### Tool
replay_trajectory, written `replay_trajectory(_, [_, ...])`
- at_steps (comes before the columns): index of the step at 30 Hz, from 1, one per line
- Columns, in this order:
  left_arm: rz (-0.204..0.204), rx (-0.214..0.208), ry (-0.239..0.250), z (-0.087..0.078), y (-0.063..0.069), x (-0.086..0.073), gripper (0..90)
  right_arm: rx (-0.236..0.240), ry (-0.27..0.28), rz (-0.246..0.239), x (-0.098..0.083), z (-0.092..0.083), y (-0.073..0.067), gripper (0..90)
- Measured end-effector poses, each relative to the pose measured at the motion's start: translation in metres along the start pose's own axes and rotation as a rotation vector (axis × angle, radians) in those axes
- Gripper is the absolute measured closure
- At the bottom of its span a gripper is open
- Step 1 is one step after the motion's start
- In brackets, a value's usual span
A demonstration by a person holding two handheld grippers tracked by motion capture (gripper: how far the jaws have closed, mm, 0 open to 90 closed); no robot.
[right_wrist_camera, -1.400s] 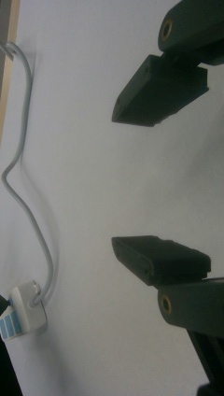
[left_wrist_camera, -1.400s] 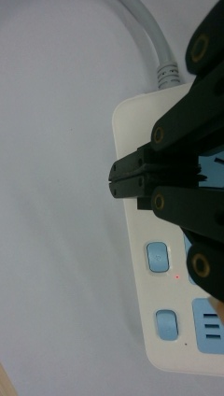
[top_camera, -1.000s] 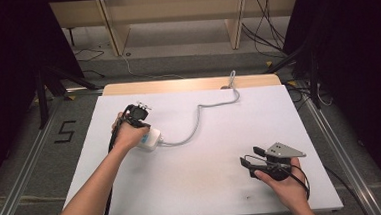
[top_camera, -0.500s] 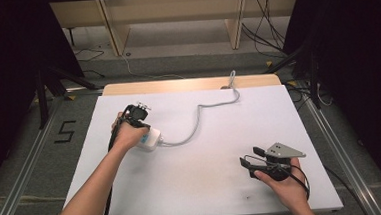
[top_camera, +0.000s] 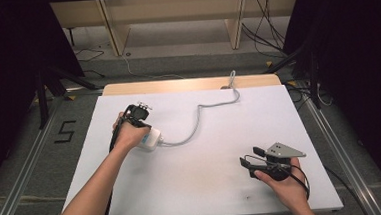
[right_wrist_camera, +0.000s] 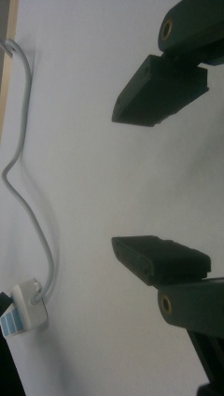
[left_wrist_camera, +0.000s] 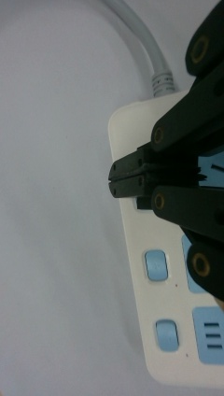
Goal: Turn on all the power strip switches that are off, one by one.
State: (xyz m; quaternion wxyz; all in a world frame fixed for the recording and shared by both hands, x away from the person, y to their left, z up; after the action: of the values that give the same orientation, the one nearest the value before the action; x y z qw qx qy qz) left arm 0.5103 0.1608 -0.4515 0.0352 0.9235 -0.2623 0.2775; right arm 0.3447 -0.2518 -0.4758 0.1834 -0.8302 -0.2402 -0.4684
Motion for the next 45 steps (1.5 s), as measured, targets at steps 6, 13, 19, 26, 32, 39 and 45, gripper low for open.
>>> replay_trajectory(6, [-0.002, 0.01, -0.016, 0.0007, -0.0086, -0.0037, 89.8, -0.001, 0.001, 0.0, 0.0003, -0.0001, 0.0001, 34.5])
replay_trajectory(13, [-0.022, -0.027, 0.018, -0.0024, -0.0067, -0.0021, 89.8, -0.002, 0.003, 0.001, 0.0007, -0.0002, 0.0002, 34.5])
replay_trajectory(19, [-0.013, -0.023, 0.011, 0.0002, -0.0043, 0.0, 89.8, -0.003, 0.001, 0.002, 0.0004, -0.0001, 0.0009, 34.5])
replay_trajectory(26, [-0.009, -0.026, 0.001, 0.0005, -0.0053, -0.0012, 89.8, -0.004, 0.005, 0.0, 0.0008, -0.0008, 0.0013, 34.5])
replay_trajectory(32, [-0.008, -0.032, -0.002, 0.0012, -0.0064, -0.0015, 89.8, 0.0, 0.005, 0.002, 0.0011, -0.0008, 0.0006, 34.5])
replay_trajectory(39, [-0.01, -0.045, -0.004, 0.0019, -0.0077, -0.0018, 89.9, 0.002, 0.007, 0.001, 0.0013, -0.0008, 0.0004, 34.5])
replay_trajectory(45, [0.001, -0.036, -0.01, 0.0031, -0.0058, -0.0018, 89.9, 0.005, 0.008, 0.002, 0.0017, -0.0007, -0.0002, 34.5])
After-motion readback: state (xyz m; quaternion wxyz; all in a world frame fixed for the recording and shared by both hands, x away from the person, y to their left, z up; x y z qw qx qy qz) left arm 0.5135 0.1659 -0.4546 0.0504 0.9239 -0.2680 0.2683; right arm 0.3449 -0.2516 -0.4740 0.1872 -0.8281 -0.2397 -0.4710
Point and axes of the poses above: each handheld gripper's, and its own axes: z roughly forward along the jaws, x roughly out of its top, y roughly to its right, the point moved 1 cm from there along z, roughly forward along the jaws
